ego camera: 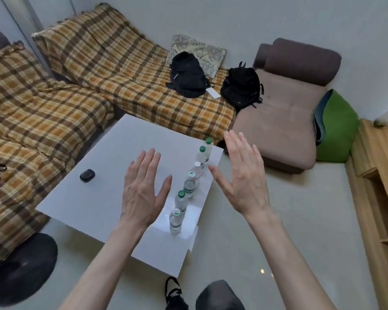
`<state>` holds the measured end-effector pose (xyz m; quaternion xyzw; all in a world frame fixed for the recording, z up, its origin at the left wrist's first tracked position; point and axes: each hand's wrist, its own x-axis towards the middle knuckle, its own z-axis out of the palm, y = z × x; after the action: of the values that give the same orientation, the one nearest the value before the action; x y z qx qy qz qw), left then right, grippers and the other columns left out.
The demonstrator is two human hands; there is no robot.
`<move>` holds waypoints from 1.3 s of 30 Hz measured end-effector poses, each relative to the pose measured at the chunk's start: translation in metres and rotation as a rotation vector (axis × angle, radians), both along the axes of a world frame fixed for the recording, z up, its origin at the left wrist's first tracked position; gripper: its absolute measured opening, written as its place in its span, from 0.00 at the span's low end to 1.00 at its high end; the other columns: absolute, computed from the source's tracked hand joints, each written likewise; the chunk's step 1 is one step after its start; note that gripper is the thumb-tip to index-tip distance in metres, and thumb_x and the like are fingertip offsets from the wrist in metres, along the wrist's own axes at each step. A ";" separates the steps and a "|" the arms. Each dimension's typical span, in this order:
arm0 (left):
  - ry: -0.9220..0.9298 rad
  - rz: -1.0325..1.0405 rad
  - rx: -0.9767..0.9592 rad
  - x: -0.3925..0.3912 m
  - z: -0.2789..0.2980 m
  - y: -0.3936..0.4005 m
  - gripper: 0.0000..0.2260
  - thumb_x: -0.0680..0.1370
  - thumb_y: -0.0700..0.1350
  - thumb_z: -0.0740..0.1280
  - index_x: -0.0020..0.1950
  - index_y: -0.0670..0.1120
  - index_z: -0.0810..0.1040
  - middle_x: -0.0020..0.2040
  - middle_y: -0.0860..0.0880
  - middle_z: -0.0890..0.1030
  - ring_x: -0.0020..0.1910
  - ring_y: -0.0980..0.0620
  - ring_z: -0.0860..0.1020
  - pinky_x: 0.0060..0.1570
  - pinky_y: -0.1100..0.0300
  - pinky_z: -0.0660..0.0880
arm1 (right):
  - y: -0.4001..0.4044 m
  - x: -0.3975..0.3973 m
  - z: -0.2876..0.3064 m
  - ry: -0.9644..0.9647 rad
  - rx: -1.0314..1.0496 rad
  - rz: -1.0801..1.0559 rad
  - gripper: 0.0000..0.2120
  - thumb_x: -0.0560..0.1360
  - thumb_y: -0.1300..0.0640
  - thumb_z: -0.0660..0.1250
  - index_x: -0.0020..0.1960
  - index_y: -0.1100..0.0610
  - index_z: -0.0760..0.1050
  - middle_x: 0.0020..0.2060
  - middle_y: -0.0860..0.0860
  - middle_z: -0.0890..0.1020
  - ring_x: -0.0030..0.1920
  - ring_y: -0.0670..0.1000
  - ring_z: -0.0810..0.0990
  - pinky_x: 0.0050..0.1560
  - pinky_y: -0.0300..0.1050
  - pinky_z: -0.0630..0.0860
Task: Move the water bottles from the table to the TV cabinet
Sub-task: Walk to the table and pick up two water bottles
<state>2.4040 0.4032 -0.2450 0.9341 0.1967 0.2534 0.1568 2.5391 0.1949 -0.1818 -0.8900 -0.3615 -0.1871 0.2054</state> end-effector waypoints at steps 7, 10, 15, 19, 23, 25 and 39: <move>0.136 0.068 -0.044 0.016 -0.058 0.002 0.28 0.84 0.57 0.60 0.81 0.45 0.66 0.82 0.47 0.66 0.83 0.47 0.61 0.83 0.49 0.53 | 0.037 0.041 -0.057 0.168 -0.134 0.182 0.32 0.84 0.42 0.60 0.82 0.54 0.56 0.81 0.50 0.62 0.82 0.50 0.54 0.80 0.55 0.56; 0.134 0.090 -0.078 0.021 -0.084 -0.002 0.25 0.84 0.55 0.61 0.78 0.42 0.71 0.79 0.45 0.71 0.80 0.44 0.66 0.80 0.43 0.61 | 0.053 0.060 -0.084 0.279 -0.164 0.300 0.31 0.84 0.43 0.60 0.81 0.55 0.59 0.80 0.50 0.64 0.81 0.50 0.58 0.79 0.55 0.60; 0.221 0.177 -0.128 0.037 -0.119 -0.007 0.24 0.84 0.55 0.60 0.74 0.41 0.76 0.75 0.43 0.75 0.77 0.41 0.71 0.77 0.42 0.66 | 0.074 0.092 -0.130 0.397 -0.266 0.489 0.30 0.83 0.45 0.62 0.80 0.56 0.61 0.79 0.51 0.66 0.80 0.52 0.62 0.78 0.54 0.60; 0.277 0.287 -0.185 0.054 -0.147 -0.014 0.24 0.83 0.56 0.61 0.70 0.41 0.79 0.70 0.43 0.80 0.73 0.41 0.76 0.75 0.43 0.69 | 0.096 0.108 -0.172 0.407 -0.404 0.613 0.27 0.84 0.49 0.62 0.80 0.57 0.62 0.78 0.53 0.67 0.79 0.53 0.63 0.77 0.54 0.61; 0.333 0.359 -0.238 0.068 -0.178 -0.027 0.23 0.81 0.57 0.62 0.65 0.42 0.82 0.61 0.46 0.85 0.65 0.42 0.81 0.70 0.49 0.71 | 0.111 0.110 -0.219 0.375 -0.620 0.709 0.28 0.85 0.50 0.57 0.82 0.56 0.56 0.79 0.53 0.64 0.80 0.54 0.61 0.77 0.51 0.59; 0.357 0.376 -0.257 0.071 -0.196 -0.034 0.21 0.80 0.57 0.65 0.63 0.43 0.82 0.57 0.48 0.85 0.61 0.43 0.82 0.66 0.52 0.71 | 0.118 0.111 -0.240 0.369 -0.676 0.722 0.28 0.84 0.52 0.59 0.81 0.56 0.57 0.78 0.54 0.66 0.76 0.56 0.67 0.73 0.51 0.66; 0.607 0.451 -0.629 0.076 -0.249 -0.043 0.15 0.82 0.50 0.68 0.66 0.46 0.79 0.59 0.49 0.76 0.56 0.47 0.77 0.51 0.50 0.78 | 0.136 0.117 -0.314 0.454 -0.932 0.643 0.13 0.81 0.61 0.59 0.66 0.56 0.66 0.56 0.55 0.72 0.50 0.61 0.75 0.37 0.51 0.66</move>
<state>2.4803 0.3600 -0.4938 0.8072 0.4980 -0.0742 0.3081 2.6564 0.3306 -0.4958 -0.7503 -0.6030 0.2565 -0.0876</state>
